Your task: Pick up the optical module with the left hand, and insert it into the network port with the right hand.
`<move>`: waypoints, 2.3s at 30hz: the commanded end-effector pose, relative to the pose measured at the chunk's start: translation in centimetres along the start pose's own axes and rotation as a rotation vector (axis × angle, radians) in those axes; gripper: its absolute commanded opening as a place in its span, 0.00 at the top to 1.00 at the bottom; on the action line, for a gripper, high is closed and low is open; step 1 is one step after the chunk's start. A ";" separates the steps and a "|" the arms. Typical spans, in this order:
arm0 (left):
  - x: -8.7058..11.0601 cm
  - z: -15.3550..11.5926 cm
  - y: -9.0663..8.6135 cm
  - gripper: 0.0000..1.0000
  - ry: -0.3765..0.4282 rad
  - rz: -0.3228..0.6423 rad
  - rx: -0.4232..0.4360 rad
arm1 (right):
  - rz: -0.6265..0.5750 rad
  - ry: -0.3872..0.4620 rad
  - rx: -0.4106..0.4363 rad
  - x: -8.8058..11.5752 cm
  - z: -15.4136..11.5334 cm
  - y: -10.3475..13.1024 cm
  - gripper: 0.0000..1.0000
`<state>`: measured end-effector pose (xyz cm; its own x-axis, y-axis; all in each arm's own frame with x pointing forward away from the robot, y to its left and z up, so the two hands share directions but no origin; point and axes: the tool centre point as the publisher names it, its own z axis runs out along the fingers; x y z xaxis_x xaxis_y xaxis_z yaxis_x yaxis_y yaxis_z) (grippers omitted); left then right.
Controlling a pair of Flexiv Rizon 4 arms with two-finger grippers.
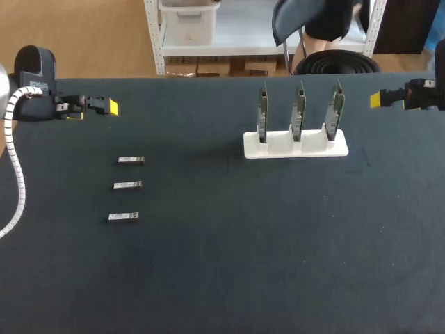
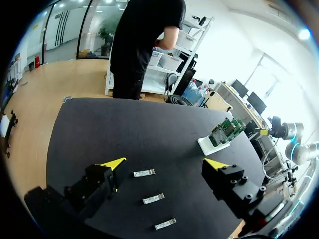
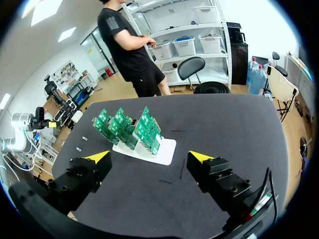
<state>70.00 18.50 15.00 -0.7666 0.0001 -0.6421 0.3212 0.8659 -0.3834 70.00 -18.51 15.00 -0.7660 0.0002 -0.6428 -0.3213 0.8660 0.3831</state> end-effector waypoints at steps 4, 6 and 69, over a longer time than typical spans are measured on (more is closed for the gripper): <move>0.0 0.0 0.0 0.00 0.000 0.000 0.000 | 0.000 0.000 0.000 0.0 0.0 0.0 0.00; 0.0 0.0 0.0 0.00 0.000 0.000 0.000 | 0.000 0.000 0.000 0.0 0.0 0.0 0.00; 4.0 6.7 6.7 0.00 0.905 1.909 0.132 | 0.000 0.000 0.000 0.0 0.0 0.0 0.00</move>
<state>71.88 21.69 6.16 -0.0931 0.9779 -0.1874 0.9535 0.1418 0.2661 70.01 -18.50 15.00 -0.7661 0.0001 -0.6427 -0.3212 0.8661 0.3830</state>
